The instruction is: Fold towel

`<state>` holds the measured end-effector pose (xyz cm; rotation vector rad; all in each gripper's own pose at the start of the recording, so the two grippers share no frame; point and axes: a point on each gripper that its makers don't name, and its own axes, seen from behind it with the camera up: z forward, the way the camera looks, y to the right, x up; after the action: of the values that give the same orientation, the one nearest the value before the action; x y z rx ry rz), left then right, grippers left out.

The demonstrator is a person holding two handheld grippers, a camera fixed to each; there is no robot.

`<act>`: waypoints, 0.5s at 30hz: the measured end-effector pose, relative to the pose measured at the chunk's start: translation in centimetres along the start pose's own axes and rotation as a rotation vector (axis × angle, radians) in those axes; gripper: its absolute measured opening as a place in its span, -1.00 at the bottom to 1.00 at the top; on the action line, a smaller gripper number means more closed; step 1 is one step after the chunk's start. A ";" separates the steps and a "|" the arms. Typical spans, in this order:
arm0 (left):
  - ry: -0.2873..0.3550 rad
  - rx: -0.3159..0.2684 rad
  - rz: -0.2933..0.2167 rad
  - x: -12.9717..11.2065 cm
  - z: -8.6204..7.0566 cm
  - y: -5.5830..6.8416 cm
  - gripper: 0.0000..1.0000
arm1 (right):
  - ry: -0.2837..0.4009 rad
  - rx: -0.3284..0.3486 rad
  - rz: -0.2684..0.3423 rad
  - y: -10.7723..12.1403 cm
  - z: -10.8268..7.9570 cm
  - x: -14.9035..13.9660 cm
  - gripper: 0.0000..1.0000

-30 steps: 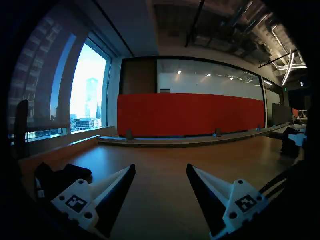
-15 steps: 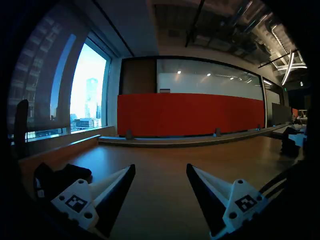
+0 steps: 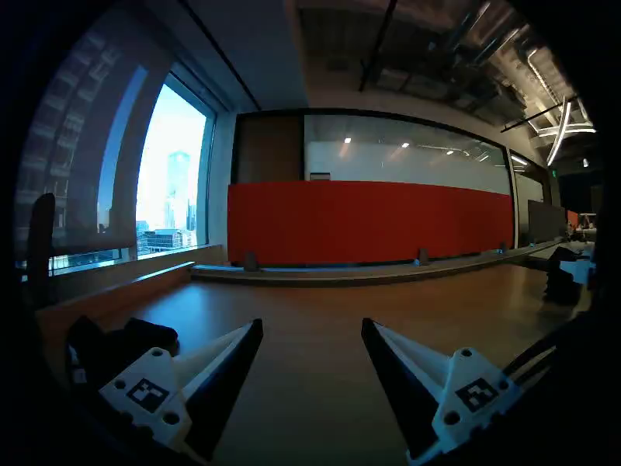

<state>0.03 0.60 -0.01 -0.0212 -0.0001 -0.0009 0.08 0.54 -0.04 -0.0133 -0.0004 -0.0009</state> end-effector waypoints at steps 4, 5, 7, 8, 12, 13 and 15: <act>0.000 0.000 0.000 0.0 0.0 0.0 0.88 | 0.000 0.000 0.000 0.0 0.0 0.0 1.00; 0.000 0.000 0.000 0.0 0.0 0.0 0.88 | 0.000 0.000 0.000 0.0 0.0 0.0 1.00; 0.000 0.000 0.000 0.0 0.0 -0.1 0.88 | 0.000 0.000 0.000 0.0 0.0 0.0 1.00; 0.000 0.000 0.000 0.0 0.0 -0.1 0.88 | 0.000 0.000 0.000 0.0 0.0 0.0 1.00; 0.000 0.000 0.000 0.1 0.0 -0.1 0.88 | 0.000 0.000 0.000 0.1 0.1 0.0 1.00; 0.000 0.000 0.000 0.1 0.0 -0.1 0.88 | 0.000 0.000 0.000 0.1 0.1 0.0 1.00; 0.000 0.000 0.000 0.1 0.0 -0.1 0.88 | 0.000 0.000 0.000 0.0 0.0 0.0 1.00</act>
<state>0.12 0.54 -0.02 -0.0214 -0.0003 -0.0004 0.06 0.59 0.00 -0.0132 -0.0002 -0.0007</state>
